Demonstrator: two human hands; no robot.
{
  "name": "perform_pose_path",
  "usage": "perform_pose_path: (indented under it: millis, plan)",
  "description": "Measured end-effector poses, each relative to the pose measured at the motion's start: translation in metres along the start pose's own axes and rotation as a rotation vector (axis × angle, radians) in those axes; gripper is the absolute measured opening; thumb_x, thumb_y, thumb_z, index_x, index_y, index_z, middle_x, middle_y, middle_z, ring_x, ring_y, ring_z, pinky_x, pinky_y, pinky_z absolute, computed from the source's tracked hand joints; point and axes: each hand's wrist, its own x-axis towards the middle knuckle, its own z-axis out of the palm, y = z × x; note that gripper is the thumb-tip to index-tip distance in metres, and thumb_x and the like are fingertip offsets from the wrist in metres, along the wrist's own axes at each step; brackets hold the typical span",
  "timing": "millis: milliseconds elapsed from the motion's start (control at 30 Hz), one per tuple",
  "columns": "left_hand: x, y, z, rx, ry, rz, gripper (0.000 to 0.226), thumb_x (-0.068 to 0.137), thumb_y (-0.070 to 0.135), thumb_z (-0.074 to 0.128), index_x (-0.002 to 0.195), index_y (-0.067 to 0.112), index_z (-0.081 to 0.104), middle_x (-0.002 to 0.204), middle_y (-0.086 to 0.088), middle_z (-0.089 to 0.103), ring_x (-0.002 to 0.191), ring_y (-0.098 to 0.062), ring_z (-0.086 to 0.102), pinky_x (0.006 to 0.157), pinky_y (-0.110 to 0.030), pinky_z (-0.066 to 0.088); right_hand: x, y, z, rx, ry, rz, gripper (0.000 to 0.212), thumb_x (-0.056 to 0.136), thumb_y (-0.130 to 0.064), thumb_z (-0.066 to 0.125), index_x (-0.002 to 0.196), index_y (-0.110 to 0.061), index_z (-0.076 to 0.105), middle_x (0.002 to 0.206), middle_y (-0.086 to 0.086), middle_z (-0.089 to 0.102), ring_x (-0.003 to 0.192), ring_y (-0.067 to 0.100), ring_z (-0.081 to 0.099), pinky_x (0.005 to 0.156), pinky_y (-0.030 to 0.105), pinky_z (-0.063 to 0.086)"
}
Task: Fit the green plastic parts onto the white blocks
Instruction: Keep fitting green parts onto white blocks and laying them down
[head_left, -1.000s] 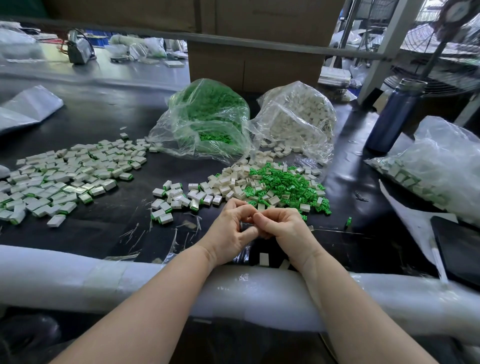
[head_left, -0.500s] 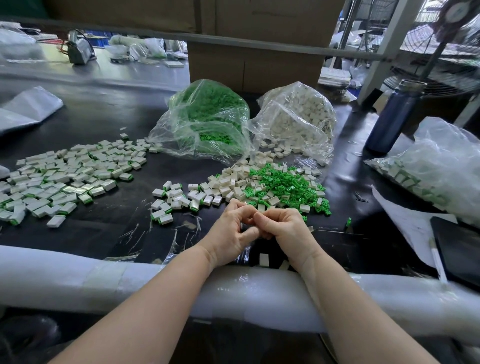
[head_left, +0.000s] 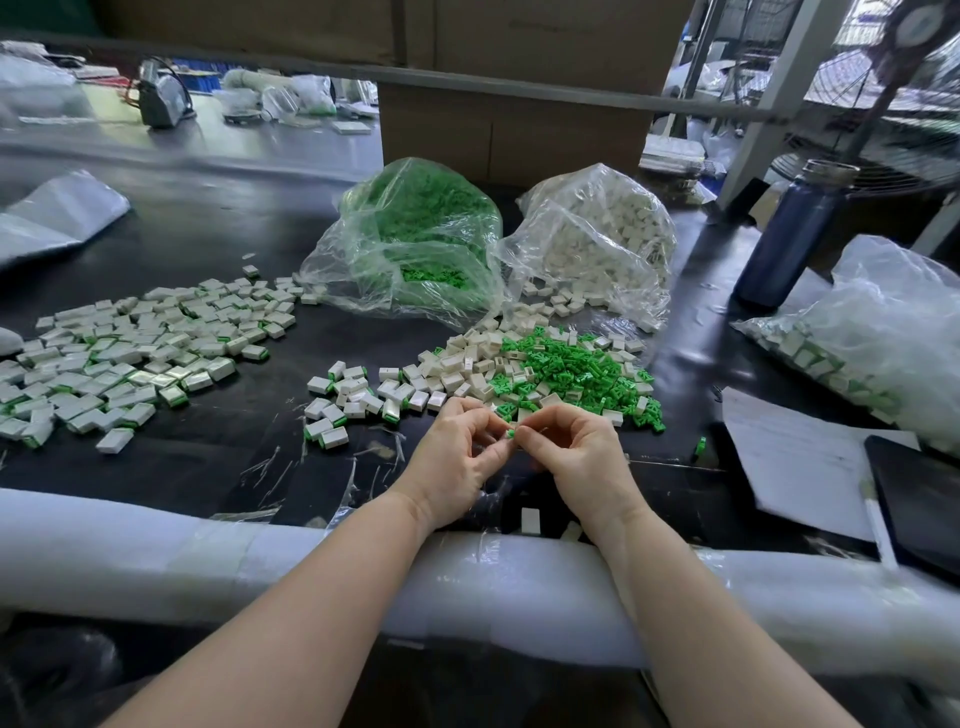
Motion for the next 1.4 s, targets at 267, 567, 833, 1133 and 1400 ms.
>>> perform_pose_path:
  millis: [267,567,833,1133,1400]
  plan:
    - [0.0,-0.002,-0.001,0.035,0.066,0.015,0.01,0.087,0.014,0.062,0.095,0.007,0.065,0.087,0.001,0.058,0.081,-0.015,0.057,0.072,-0.013,0.046,0.001,0.002,0.0,-0.086,0.033,-0.022,0.012,0.087,-0.013,0.063,0.076,-0.016,0.062,0.072,-0.003,0.06,0.064,0.008,0.053,0.062,0.023,0.047]
    - [0.005,-0.016,-0.014,0.015,0.624,-0.182,0.017,0.088,0.008,0.06,0.101,0.016,0.067,0.091,-0.01,0.067,0.075,-0.021,0.062,0.074,-0.026,0.05,0.001,0.0,-0.003,-0.146,0.197,-0.005,0.014,0.081,-0.01,0.069,0.069,-0.014,0.063,0.069,0.0,0.059,0.065,0.011,0.051,0.064,0.019,0.043]
    - [0.007,-0.019,-0.019,0.107,0.697,-0.287,0.034,0.087,0.001,0.057,0.121,0.0,0.057,0.129,-0.012,0.034,0.108,-0.024,0.051,0.092,-0.015,0.034,0.001,0.003,-0.003,-0.185,0.249,0.018,0.012,0.08,-0.012,0.07,0.07,-0.013,0.064,0.073,0.005,0.061,0.069,0.016,0.053,0.07,0.03,0.047]
    - [0.006,-0.016,-0.015,0.335,0.569,-0.351,0.041,0.087,0.011,0.058,0.124,-0.005,0.05,0.144,-0.017,0.019,0.133,-0.032,0.022,0.109,-0.024,0.017,0.003,0.006,-0.004,-0.312,0.282,0.03,0.015,0.083,-0.016,0.069,0.07,-0.017,0.061,0.079,0.004,0.062,0.075,0.018,0.056,0.072,0.031,0.048]
    - [0.006,-0.016,-0.007,0.751,0.329,-0.331,0.047,0.093,0.035,0.049,0.136,0.018,0.044,0.152,-0.008,0.015,0.143,-0.027,0.001,0.117,-0.038,0.001,0.002,0.009,-0.001,-0.68,0.222,-0.037,0.012,0.087,-0.014,0.063,0.096,-0.015,0.072,0.099,-0.004,0.058,0.096,0.013,0.048,0.078,0.019,0.034]
